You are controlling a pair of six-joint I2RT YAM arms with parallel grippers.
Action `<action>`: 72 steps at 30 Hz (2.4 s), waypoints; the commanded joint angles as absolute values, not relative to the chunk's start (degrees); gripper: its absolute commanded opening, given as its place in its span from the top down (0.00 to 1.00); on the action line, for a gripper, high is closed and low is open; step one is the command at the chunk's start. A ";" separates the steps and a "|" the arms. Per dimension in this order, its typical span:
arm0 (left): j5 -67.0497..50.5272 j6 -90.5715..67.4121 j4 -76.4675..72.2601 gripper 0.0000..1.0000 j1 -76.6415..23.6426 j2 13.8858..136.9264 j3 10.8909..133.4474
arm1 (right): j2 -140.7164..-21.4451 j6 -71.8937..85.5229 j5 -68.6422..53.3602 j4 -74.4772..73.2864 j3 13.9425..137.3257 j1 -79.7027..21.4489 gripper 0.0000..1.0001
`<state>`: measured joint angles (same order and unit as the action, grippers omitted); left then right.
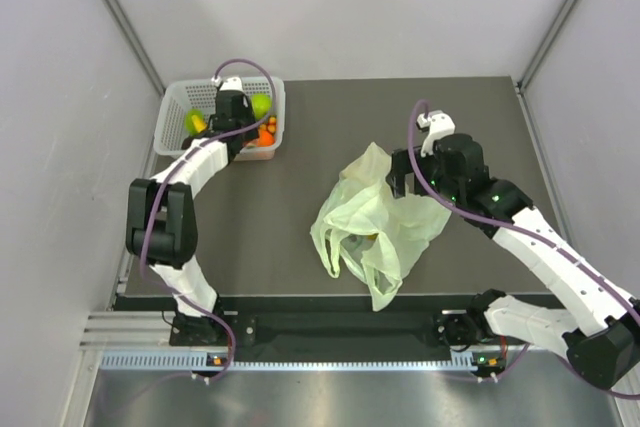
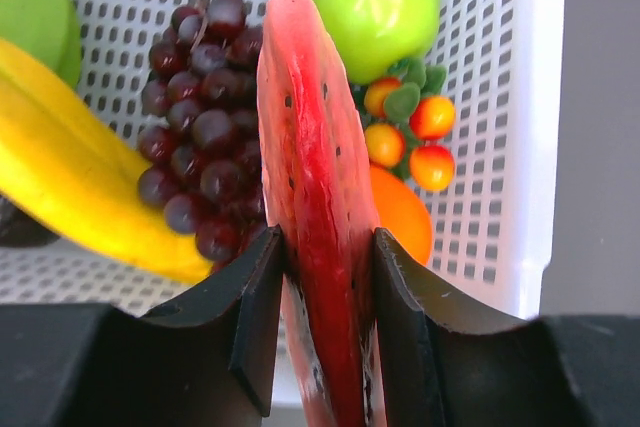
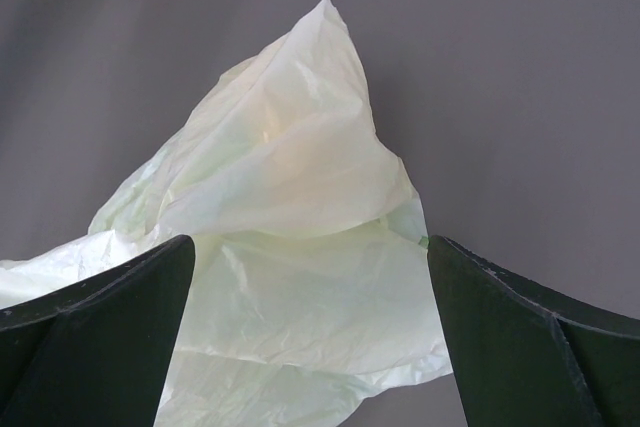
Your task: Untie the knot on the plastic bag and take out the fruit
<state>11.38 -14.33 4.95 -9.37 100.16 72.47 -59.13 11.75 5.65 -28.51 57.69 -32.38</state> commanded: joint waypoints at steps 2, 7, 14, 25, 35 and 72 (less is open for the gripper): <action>7.83 -13.27 -1.93 1.00 -7.65 102.65 75.15 | -57.48 10.99 6.59 -25.66 58.71 -31.55 0.00; 10.63 -15.37 -3.60 0.52 -7.56 102.84 75.67 | -57.04 10.64 6.77 -26.45 59.15 -31.55 0.00; 14.06 -17.40 -2.73 0.01 -7.56 94.85 73.57 | -56.69 9.85 6.94 -27.42 59.41 -31.64 0.00; 4.83 -26.19 10.79 0.01 -12.37 70.87 62.24 | -57.22 10.55 12.56 -27.33 61.08 -31.29 0.00; 1.58 -30.14 14.41 0.03 -33.38 53.71 48.27 | -59.52 10.19 9.59 -31.73 62.49 -31.20 0.00; 36.65 -35.77 -12.48 1.00 -72.70 82.88 40.52 | -58.97 9.67 5.63 -30.15 61.17 -31.03 0.03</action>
